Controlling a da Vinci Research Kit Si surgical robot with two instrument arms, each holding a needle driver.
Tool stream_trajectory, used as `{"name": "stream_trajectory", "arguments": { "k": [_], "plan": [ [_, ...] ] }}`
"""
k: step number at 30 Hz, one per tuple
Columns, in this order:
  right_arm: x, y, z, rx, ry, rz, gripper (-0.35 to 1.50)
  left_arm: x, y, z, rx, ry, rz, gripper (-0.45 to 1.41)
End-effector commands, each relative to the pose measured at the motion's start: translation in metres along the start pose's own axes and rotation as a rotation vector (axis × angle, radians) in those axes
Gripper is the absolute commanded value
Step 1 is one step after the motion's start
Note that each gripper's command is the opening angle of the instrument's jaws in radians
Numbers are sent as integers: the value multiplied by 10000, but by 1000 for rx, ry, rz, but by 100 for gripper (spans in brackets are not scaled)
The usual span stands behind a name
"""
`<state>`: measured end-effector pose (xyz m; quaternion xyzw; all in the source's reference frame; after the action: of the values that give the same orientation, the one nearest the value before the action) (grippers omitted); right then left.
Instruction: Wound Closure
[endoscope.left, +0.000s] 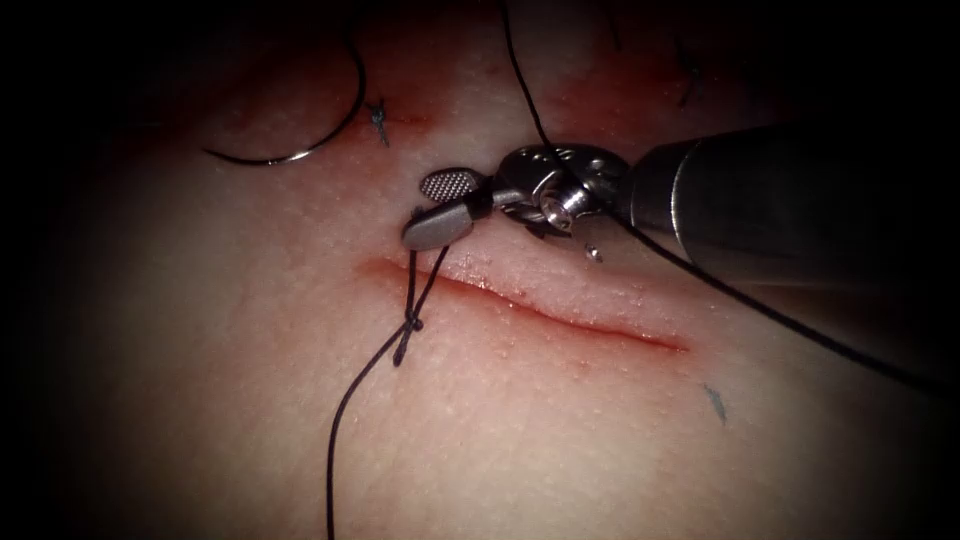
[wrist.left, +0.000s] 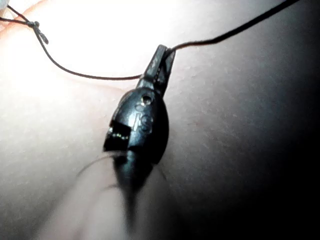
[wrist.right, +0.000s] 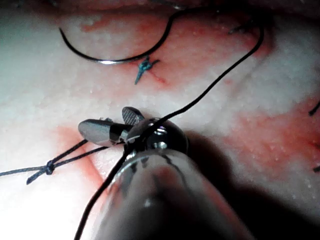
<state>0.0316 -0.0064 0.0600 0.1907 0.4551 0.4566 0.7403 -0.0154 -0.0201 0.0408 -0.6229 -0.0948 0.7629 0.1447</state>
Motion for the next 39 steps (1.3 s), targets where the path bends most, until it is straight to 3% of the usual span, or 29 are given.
{"name": "stream_trajectory", "arguments": {
  "k": [1, 7, 12, 14, 15, 16, 18, 21, 22, 23, 26, 30, 34, 35, 39],
  "plan": [
    [-15, 1, 14, 7, 2, -11, 140, -7, 6, 6, -1, 0, -3, -45],
    [-35, -12, 23, 68, -68, -40, 136, -6, 6, 6, 0, 0, -3, -45],
    [-36, -26, 32, 112, -82, -39, 123, -7, 7, 7, 0, 0, -2, -45],
    [-35, -29, 36, 116, -83, -38, 101, -8, 7, 7, 0, 0, -1, -45],
    [-34, -31, 39, 119, -83, -38, 61, -8, 8, 6, -2, -3, 0, -45],
    [-34, -31, 40, 119, -83, -37, 51, -8, 8, 6, -2, -3, 0, -45],
    [-33, -31, 41, 134, -91, -8, 79, -9, 8, 4, -5, -5, 1, -45],
    [-33, -31, 40, 140, -104, 46, 78, -9, 9, 3, -6, -8, 2, -45],
    [-35, -32, 38, 134, -114, 74, 0, -10, 10, 4, -5, -9, 3, -45],
    [-36, -32, 37, 117, -127, 77, -35, -10, 10, 4, -5, -9, 3, -45],
    [-38, -33, 34, 42, -189, 75, -35, -11, 11, 6, -7, -8, 5, -45],
    [-32, -27, 23, 34, -189, 81, -35, -9, 8, 5, -9, -10, 1, -45],
    [-13, -16, 6, 19, -132, 45, -35, 1, -1, 8, -10, -8, 6, -45],
    [1, -5, -4, 4, -86, 31, -35, 6, -6, 10, -12, -6, 11, -45],
    [15, 18, -20, -12, -31, 23, -35, 15, -12, 16, -9, -5, 18, -45]
  ]
}}
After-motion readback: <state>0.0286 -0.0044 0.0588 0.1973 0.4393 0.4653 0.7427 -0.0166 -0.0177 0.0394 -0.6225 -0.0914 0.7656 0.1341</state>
